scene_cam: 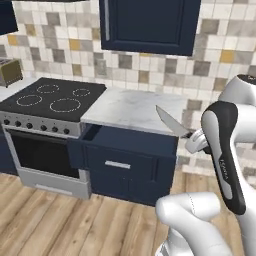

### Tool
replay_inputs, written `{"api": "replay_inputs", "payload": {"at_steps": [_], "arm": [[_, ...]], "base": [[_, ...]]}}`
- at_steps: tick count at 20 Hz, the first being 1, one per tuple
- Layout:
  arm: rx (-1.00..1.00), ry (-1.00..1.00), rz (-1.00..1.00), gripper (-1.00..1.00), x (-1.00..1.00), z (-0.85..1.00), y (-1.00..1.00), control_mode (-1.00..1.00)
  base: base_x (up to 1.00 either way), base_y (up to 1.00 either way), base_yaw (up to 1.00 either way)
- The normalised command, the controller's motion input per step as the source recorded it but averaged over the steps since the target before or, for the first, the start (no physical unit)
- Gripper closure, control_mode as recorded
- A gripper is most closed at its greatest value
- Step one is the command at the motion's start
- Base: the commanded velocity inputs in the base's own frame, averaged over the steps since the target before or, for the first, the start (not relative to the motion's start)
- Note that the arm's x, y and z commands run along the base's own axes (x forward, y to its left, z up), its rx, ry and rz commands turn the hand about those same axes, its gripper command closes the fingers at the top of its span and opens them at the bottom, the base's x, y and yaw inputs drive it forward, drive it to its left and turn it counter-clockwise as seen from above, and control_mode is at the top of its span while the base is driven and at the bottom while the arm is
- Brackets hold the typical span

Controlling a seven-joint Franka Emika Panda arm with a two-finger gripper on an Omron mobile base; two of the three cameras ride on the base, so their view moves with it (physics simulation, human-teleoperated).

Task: Pick up the metallic utensils from the counter and place them in the open drawer. Make sure not to pick up any wooden utensils.

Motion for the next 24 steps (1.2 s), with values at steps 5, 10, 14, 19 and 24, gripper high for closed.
{"api": "replay_inputs", "payload": {"at_steps": [5, 10, 14, 19, 24], "arm": [[0.00, 0.00, 0.00, 1.00, 0.00, 0.00, 0.00, 1.00], [0.00, 0.00, 0.00, 1.00, 0.00, 0.00, 0.00, 1.00], [0.00, 0.00, 0.00, 1.00, 0.00, 0.00, 0.00, 1.00], [0.00, 0.00, 0.00, 1.00, 0.00, 0.00, 0.00, 1.00], [0.00, 0.00, 0.00, 1.00, 0.00, 0.00, 0.00, 1.00]], "base": [[-0.09, -0.70, 0.59], [0.34, -0.99, 0.56], [0.73, -0.85, 0.37], [-0.02, -0.66, 0.26], [-0.08, -0.41, 0.37]]}}
